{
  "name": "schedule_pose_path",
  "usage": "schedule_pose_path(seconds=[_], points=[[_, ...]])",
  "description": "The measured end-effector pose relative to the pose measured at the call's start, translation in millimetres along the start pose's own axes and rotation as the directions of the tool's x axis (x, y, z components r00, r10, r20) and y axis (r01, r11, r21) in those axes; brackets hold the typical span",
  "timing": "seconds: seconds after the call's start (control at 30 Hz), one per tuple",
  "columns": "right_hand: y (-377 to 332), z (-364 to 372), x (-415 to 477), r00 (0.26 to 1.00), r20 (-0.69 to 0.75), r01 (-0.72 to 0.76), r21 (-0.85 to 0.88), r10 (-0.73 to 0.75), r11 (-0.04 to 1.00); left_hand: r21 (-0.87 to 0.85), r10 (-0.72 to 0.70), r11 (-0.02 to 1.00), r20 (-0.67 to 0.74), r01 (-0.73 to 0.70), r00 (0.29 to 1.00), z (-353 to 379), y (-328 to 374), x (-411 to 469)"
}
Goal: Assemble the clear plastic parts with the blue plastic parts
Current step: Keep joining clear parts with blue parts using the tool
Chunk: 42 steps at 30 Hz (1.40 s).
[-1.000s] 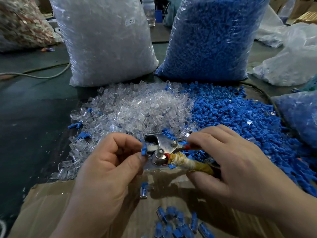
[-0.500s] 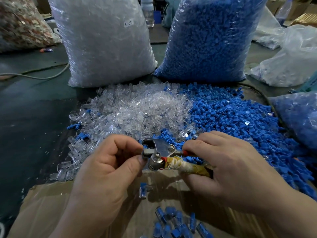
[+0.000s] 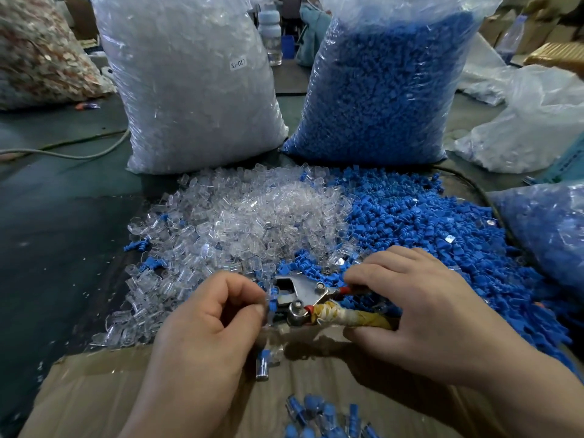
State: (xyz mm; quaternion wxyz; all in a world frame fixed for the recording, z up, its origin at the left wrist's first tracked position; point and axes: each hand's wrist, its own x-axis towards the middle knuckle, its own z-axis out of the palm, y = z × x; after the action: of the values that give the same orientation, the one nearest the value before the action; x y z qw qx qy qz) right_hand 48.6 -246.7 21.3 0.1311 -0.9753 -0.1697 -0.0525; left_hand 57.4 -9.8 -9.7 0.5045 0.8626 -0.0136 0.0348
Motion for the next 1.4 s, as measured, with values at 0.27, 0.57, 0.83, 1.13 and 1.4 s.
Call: schedule_pose_path(seconds=[0.27,0.57,0.83,1.13,1.4], points=[[2.1,4.1,2.6,0.992,-0.120,-0.042,0.008,0.043,0.999,0.089,0.062,0.994,0.077,-0.069,0.995,-1.8,4.2,-3.2],[9.6,5.5,5.2,0.969,-0.148,-0.209,-0.072,0.197,0.975,0.253,0.074,0.963,0.081,-0.092,0.994,-4.7,1.6,-1.0],[12.7,9.6,20.0,0.937,-0.079,-0.348,-0.205,0.339,0.915,0.493,0.199,0.828,0.187,-0.268,0.962,5.6,-0.4,0.2],[-43.7,29.6,16.6,1.000,0.009,0.005,0.019,-0.005,1.000,0.493,0.258,0.791,0.269,-0.363,0.928,13.7,-3.6,6.9],[-44.7,37.7,17.7,0.997,0.058,0.055,-0.012,-0.054,0.998,0.340,0.248,0.893,0.171,-0.293,0.954,15.5,-10.0,6.2]])
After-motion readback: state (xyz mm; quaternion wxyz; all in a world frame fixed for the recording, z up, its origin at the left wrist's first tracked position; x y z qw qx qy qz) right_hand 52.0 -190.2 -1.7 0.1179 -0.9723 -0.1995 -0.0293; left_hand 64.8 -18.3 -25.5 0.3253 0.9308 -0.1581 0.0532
